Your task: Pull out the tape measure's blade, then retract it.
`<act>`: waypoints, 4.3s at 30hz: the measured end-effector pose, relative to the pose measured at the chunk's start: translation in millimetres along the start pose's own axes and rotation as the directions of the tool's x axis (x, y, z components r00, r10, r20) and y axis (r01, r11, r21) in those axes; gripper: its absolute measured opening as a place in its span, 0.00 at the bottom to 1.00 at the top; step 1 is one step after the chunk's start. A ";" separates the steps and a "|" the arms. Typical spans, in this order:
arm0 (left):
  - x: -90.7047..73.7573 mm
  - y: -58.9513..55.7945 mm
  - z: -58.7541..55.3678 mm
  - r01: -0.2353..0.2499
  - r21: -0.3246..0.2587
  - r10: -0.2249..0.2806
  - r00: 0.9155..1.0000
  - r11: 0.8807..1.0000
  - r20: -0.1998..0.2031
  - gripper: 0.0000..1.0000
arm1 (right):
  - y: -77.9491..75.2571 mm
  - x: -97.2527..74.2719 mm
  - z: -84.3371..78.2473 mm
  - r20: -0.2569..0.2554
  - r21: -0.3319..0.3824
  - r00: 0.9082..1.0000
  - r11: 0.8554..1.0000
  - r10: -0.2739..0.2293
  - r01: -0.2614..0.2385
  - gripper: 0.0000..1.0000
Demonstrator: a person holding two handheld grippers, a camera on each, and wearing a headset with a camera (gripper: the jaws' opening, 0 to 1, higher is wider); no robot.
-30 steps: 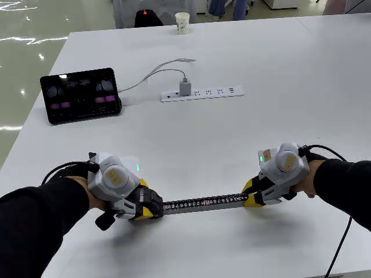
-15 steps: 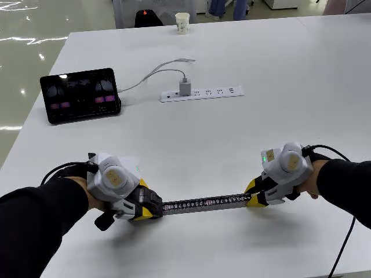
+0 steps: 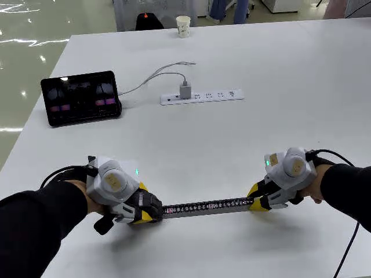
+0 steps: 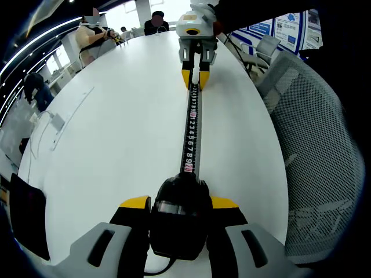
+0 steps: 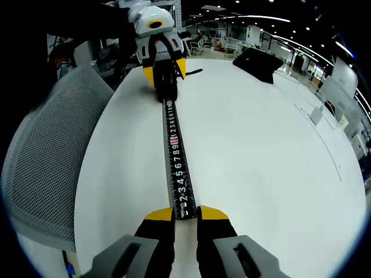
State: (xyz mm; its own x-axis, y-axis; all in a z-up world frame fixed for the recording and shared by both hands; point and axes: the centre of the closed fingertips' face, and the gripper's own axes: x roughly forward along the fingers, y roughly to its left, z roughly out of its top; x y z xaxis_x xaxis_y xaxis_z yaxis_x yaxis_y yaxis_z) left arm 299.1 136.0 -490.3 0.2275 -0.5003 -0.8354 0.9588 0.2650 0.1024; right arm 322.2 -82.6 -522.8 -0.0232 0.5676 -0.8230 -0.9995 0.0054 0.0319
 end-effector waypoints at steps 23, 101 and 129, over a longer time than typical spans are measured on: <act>-0.3 -0.5 0.0 0.000 0.001 0.000 1.000 1.000 0.002 0.32 | 0.6 -6.8 -9.4 -0.004 0.011 1.000 1.000 -0.008 0.008 0.10; -25.1 12.6 -22.8 -0.059 -0.267 0.057 0.998 0.962 -0.013 0.62 | -3.4 -27.0 -18.5 -0.068 0.201 0.987 0.967 -0.146 0.157 0.32; -73.3 24.4 -62.1 -0.248 -0.589 0.368 0.925 0.770 0.092 0.82 | 16.2 -76.4 -52.0 0.028 0.458 0.920 0.823 -0.391 0.336 0.62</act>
State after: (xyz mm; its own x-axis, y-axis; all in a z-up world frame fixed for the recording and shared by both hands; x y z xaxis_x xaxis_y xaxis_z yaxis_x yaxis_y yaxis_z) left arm 295.3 230.3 -460.1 0.5793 -0.4411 -0.6855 0.5813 0.8131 -0.0319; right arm 306.6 -168.7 -488.9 0.3705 0.5428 -0.7538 -0.8200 0.5723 0.0091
